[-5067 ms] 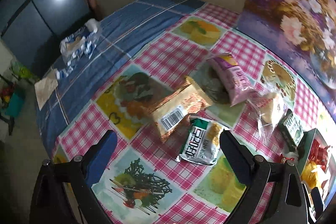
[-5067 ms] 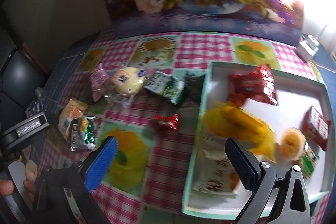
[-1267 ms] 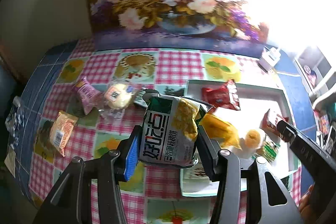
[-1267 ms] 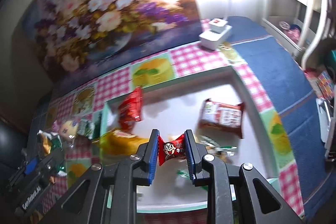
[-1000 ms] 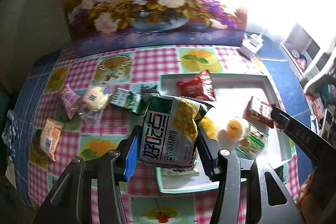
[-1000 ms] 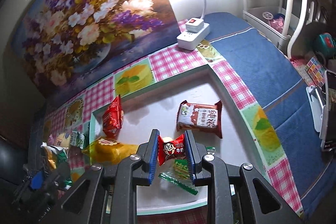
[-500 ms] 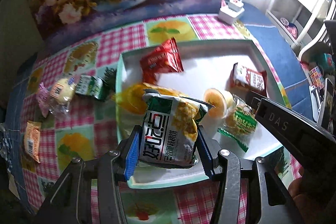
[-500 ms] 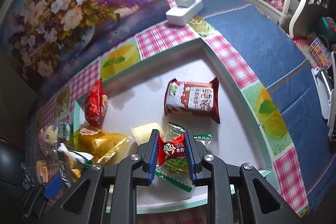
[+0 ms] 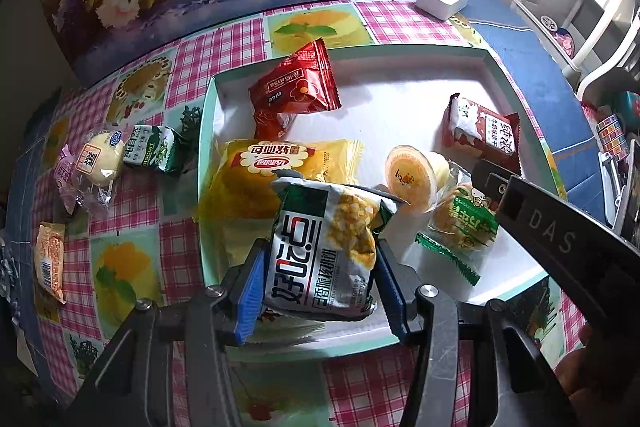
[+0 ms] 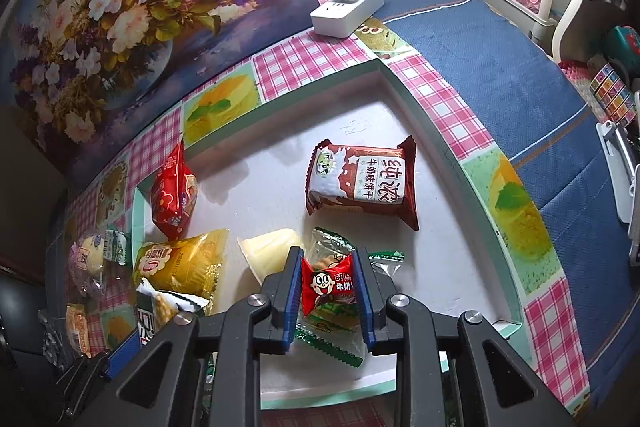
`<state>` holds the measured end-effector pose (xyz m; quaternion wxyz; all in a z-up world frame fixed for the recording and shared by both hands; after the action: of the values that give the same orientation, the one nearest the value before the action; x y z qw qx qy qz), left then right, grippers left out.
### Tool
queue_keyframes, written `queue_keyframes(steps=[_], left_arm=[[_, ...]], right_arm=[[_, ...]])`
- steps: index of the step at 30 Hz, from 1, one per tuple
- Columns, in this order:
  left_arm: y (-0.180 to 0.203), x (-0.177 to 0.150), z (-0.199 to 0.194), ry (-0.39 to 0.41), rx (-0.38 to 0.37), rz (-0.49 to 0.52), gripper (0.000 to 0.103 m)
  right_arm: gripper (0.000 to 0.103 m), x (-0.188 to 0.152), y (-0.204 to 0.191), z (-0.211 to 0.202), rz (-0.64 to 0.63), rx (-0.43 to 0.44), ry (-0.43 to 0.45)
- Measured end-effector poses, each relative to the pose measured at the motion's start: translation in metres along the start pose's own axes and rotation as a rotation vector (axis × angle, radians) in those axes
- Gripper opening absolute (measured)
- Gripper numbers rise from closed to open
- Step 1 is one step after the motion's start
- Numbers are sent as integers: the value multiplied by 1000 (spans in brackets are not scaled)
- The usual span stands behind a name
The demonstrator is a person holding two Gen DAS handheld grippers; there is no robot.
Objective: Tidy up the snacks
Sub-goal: 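Open the right gripper to drop the red candy while the left gripper releases the biscuit pack into the tray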
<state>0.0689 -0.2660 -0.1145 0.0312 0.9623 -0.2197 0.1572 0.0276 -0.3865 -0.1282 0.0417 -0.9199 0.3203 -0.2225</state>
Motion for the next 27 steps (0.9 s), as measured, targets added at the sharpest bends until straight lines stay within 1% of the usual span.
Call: queue_keyframes(steps=[1,2,3,9,11,13,15,16,17,19,22,24,25,27], left_arm=[[-1,1,0,8,-4,4,58],[-1,2,-1,10,-7,2,66],[-2,2,-2,13,-12,-2,67],[-7,4,-10,32,-17,-20,68],[-10,5,-13,41,-21,-32,68],[-16,6,-16,55,-26,-55,68],[-25,6,-18,64,-25,-86,68],[-30,6,-18,66,-24,-102,69],[-36,5,-18,68,-22,-123,75],[-53,8,-18,76,5,-183,83],[-79,12,-18,90,59,-257,84],[-101,13,-17,95,92,-323,87],[-110,12,-17,95,105,-352,90],[-133,11,-15,95,140,-424,90]], right_arm=[[27,0,0,0,-1,0,0],[27,0,-1,0,-3,-1,1],[27,0,-2,0,-4,0,1],[27,-1,-2,2,-7,-7,-7],[30,-1,-2,2,-11,-13,-8],[38,-1,-3,3,-14,-18,-10],[65,0,-2,3,-14,-29,-11],[68,0,-1,2,-15,-33,-8],[69,0,-1,2,-15,-36,-3],[70,1,-1,2,-19,-39,-1],[75,0,-4,4,-31,-41,-10],[81,-1,-7,5,-44,-41,-15],[82,-2,-10,6,-52,-43,-16],[83,-3,-15,6,-72,-50,-15]])
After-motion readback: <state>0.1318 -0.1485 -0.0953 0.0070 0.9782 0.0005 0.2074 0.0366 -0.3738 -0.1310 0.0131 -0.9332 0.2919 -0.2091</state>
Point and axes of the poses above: each gripper's, at about its wrist camera, not at the fingertips, and z roughly the way its jaws point, y to its right, x to its top, the point moved 8 cm from there along z, roughly the way its jaws point, and after that the axes turned 6 degrees about -z, right-handed, at the moved point
